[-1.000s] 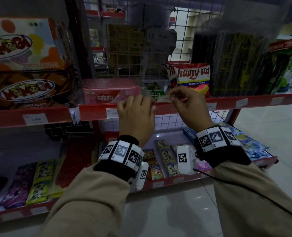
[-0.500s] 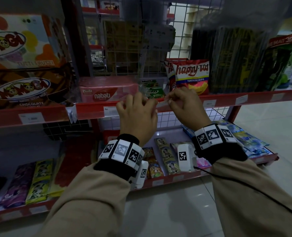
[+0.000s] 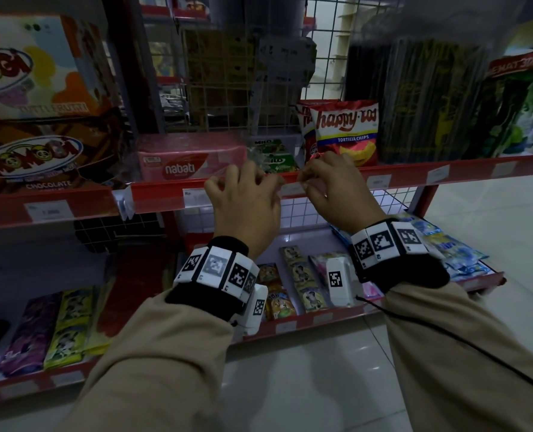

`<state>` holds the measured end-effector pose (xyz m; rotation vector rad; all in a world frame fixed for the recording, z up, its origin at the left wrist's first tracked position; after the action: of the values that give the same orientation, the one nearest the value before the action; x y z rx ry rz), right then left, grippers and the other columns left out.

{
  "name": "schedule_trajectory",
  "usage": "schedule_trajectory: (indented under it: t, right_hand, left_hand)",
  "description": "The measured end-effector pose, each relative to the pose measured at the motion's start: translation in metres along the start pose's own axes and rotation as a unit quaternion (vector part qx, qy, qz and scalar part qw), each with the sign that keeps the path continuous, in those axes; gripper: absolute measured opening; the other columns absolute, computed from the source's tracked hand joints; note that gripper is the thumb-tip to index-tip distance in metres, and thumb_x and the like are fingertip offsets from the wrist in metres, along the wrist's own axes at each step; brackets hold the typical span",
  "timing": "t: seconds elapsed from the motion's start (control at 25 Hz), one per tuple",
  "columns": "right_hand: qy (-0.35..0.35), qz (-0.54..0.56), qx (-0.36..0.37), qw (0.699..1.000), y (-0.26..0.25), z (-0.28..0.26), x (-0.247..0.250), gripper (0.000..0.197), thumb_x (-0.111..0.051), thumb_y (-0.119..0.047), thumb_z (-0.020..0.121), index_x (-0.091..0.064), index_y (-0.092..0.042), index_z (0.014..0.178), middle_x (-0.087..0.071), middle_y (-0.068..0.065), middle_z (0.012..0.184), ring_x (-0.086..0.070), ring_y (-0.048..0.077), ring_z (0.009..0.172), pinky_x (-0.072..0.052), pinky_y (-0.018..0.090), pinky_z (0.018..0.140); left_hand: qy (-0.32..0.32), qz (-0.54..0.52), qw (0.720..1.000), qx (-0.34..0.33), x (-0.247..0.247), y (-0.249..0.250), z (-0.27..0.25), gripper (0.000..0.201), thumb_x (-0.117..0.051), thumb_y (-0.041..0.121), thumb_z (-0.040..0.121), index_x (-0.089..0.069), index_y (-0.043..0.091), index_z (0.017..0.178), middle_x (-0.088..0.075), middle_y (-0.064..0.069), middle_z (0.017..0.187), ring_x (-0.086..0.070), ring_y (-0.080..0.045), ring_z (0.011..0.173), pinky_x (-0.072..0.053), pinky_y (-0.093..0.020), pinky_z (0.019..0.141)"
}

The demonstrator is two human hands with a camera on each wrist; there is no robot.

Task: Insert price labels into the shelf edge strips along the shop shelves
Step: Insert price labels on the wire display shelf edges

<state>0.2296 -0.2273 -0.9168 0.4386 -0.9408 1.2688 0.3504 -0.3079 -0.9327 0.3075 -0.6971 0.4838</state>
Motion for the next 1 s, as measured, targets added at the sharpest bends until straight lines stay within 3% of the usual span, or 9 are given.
schedule_trajectory:
  t: [0.64,0.8,0.92,1.0]
  right_hand:
    - [-0.013,-0.015,0.003,1.0,0.001,0.001,-0.001,0.02,-0.055,-0.014,0.09,-0.064,-0.014,0.107,-0.052,0.011,0.111,-0.041,0.03,0.105,-0.041,0.045,0.087]
    - [0.012,0.017,0.011,1.0,0.001,-0.002,0.003,0.021,-0.053,-0.007,0.086,-0.059,-0.01,0.105,-0.055,0.009,0.109,-0.043,0.028,0.101,-0.039,0.04,0.084]
    - [0.038,0.024,0.022,0.999,0.001,-0.004,0.004,0.019,-0.054,-0.004,0.086,-0.061,-0.006,0.103,-0.055,0.013,0.107,-0.045,0.031,0.099,-0.035,0.033,0.081]
    - [0.055,0.019,0.021,0.998,0.001,-0.009,0.003,0.023,-0.056,-0.005,0.084,-0.062,-0.006,0.106,-0.055,0.015,0.108,-0.044,0.032,0.101,-0.036,0.034,0.084]
  left_hand:
    - [-0.023,0.04,0.999,-0.009,0.002,0.003,0.0,0.023,-0.054,0.028,0.086,-0.059,0.031,0.108,-0.051,0.001,0.109,-0.042,-0.026,0.105,-0.025,-0.044,0.089]
    - [-0.018,0.045,0.999,-0.006,0.002,0.004,-0.002,0.031,-0.053,0.028,0.086,-0.054,0.028,0.117,-0.051,0.001,0.112,-0.043,-0.025,0.106,-0.026,-0.044,0.089]
    - [-0.003,0.039,0.999,-0.01,0.005,0.004,-0.004,0.028,-0.054,0.027,0.085,-0.054,0.025,0.112,-0.051,0.0,0.111,-0.044,-0.025,0.105,-0.027,-0.045,0.088]
    - [0.0,0.045,0.999,-0.014,0.006,0.002,-0.005,0.028,-0.053,0.029,0.085,-0.054,0.024,0.112,-0.051,0.0,0.112,-0.044,-0.025,0.106,-0.027,-0.045,0.09]
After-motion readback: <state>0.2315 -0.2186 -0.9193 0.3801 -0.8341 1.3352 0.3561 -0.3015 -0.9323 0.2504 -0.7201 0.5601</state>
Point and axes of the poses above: each hand's wrist, its own z-axis towards the middle knuckle, its own x-axis out of the back of the hand, y = z × x, the point moved 7 cm from there along z, towards the middle knuckle
